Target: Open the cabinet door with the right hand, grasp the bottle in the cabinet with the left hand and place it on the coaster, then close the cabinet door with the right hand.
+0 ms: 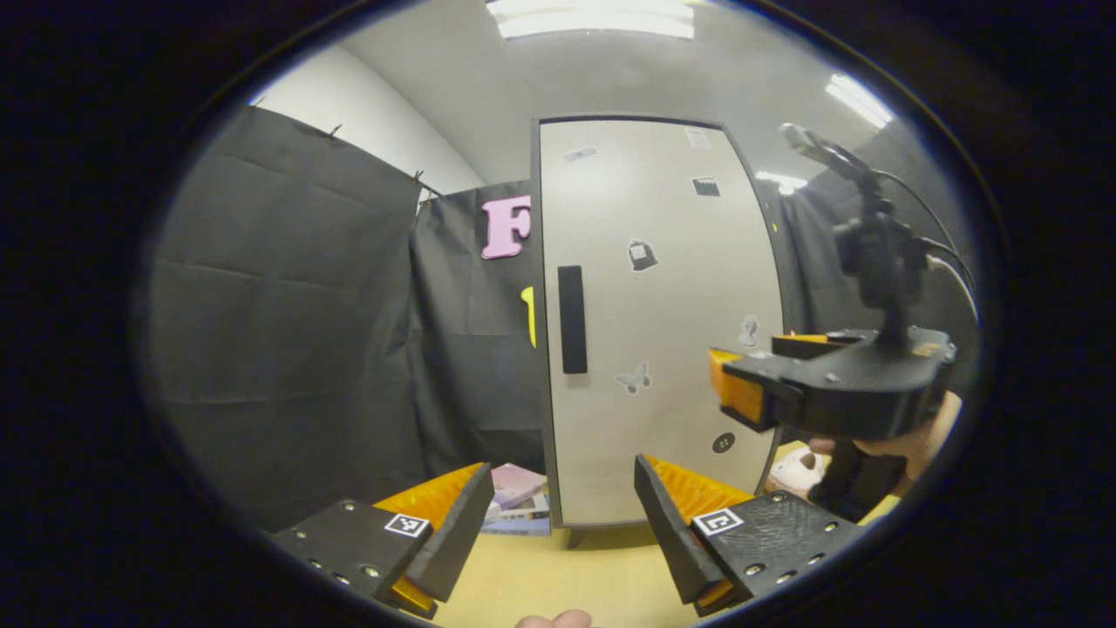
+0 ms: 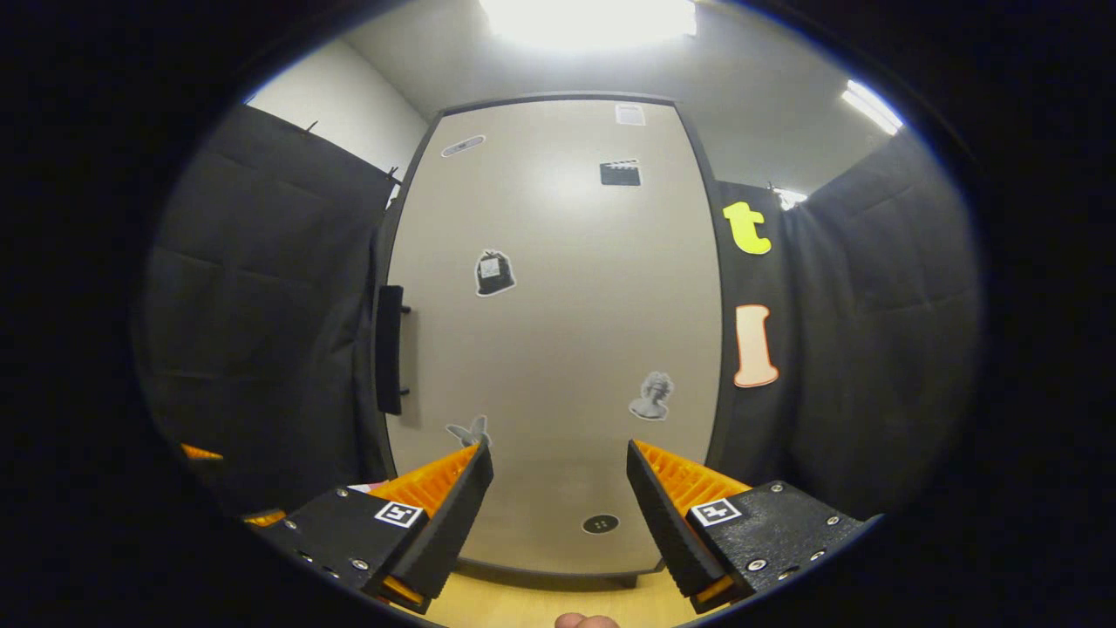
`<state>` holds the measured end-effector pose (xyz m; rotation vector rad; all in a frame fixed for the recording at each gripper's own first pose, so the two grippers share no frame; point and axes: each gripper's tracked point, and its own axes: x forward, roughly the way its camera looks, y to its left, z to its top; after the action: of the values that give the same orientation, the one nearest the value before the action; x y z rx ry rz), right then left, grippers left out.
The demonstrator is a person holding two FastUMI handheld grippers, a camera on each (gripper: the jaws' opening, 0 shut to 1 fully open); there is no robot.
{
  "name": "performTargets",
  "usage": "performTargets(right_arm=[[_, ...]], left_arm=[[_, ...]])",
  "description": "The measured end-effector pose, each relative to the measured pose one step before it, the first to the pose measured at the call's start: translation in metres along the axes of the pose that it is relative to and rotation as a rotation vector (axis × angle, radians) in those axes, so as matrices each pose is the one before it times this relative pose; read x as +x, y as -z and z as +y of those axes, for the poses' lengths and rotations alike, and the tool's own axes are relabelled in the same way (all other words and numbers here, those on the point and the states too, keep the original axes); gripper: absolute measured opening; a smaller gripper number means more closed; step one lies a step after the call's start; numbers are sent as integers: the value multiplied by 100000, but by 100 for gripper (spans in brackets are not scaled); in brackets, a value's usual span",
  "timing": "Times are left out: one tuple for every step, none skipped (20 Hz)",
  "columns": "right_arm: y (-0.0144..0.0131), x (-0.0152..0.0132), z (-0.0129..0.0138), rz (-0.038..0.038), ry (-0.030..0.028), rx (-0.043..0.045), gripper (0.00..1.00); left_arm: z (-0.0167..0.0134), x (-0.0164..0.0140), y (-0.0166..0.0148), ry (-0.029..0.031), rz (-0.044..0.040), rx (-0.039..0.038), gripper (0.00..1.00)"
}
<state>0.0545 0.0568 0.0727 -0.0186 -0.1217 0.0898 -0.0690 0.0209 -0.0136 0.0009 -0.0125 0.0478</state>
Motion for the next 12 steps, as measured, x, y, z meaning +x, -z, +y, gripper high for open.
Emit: performTargets(right_arm=[[-662, 722, 1578, -1325, -3186, -513, 95], [-730, 971, 1796, -1147, -3376, -447, 95], [-600, 1125, 1664, -651, -2423, -310, 95], [-469, 1110, 1640, 48, -2525, 193, 95], [-488, 1186, 1670, -287, -2243, -22, 95], [-490, 1254, 1111, -739, -722, -1329, 95], [-218, 1224, 917, -94, -259, -2035, 95], [-116, 1175, 935, 99, -897, -1634, 95], [-38, 947, 1088, 94, -1411, -1082, 94], [312, 1006, 786, 1277, -408, -1692, 95], [332, 619, 281, 1143, 677, -1784, 93], [256, 570, 23, 584, 1008, -1010, 90]], left_arm=[[122, -1139, 409, 73, 310, 697, 93], [142, -1135, 408, -604, 409, 905, 93], [7, -973, 683, -435, 913, 211, 96], [-251, -948, 613, 116, 989, -1339, 96], [-152, -808, 796, 4, 1266, -2115, 93], [121, -744, 788, -1031, 1808, -1711, 90], [246, -781, 738, -994, 1710, -1138, 90], [196, -630, 422, -862, 828, -385, 93], [536, -692, 201, -1664, 359, 493, 96], [641, -556, 66, -1619, 45, 568, 96], [748, -420, -63, -1627, -213, 50, 96], [708, -426, -26, -1758, -250, -469, 96]])
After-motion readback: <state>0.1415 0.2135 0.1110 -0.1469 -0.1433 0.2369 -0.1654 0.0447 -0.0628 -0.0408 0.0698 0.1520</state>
